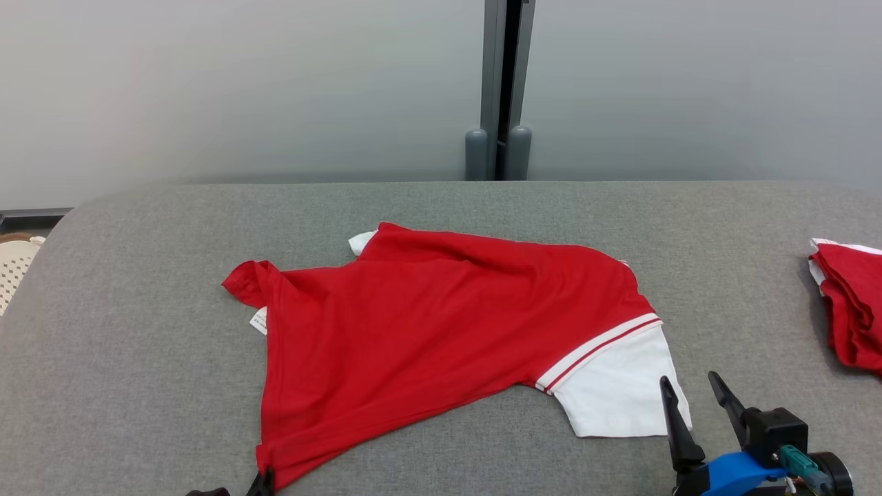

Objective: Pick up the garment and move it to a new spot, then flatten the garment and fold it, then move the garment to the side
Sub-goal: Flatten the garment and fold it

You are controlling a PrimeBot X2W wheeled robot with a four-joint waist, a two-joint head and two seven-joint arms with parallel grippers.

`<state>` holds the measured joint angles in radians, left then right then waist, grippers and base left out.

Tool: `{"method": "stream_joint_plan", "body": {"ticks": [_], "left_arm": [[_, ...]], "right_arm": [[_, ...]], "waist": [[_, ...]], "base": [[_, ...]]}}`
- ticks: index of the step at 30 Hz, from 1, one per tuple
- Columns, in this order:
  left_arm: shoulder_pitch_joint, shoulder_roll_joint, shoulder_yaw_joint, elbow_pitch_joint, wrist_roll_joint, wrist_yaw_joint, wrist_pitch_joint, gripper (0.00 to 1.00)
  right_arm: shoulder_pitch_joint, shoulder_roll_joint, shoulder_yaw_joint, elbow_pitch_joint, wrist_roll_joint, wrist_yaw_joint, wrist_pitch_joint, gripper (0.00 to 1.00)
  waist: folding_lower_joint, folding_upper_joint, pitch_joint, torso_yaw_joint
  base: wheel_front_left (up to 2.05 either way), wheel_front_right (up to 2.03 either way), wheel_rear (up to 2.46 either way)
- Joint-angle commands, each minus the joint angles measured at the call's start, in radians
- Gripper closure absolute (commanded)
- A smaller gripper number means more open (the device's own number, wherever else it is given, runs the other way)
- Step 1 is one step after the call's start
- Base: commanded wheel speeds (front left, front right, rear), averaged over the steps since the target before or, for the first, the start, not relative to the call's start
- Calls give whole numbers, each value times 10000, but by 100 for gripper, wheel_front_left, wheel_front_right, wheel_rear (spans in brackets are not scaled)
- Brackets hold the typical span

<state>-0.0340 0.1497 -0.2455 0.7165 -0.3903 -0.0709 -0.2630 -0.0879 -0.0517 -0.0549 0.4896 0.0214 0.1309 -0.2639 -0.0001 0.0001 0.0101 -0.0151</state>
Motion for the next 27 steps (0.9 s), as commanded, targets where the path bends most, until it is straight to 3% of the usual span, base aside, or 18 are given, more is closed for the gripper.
{"method": "stream_joint_plan", "body": {"ticks": [1, 8, 12, 27], "left_arm": [[31, -30, 91, -5, -9, 53, -24, 0], [333, -520, 1221, -1355, 549, 340, -24, 0], [269, -724, 1670, -1947, 994, 293, -24, 0], [570, -992, 1865, -1542, 1171, -64, -24, 0]], "right_arm": [[152, 11, 26, -9, 60, -3, -3, 0], [137, 11, -13, -173, 64, -3, -3, 0], [123, 12, -76, -540, 34, -3, -3, 0], [307, 11, -62, -546, 140, -3, -3, 0]], "waist": [[1, -1, -16, -23], [1, -1, -57, 15], [1, -1, -67, -3], [1, -1, -28, -39]], "base": [[0, 0, 0], [0, 0, 0], [0, 0, 0], [0, 0, 0]]}}
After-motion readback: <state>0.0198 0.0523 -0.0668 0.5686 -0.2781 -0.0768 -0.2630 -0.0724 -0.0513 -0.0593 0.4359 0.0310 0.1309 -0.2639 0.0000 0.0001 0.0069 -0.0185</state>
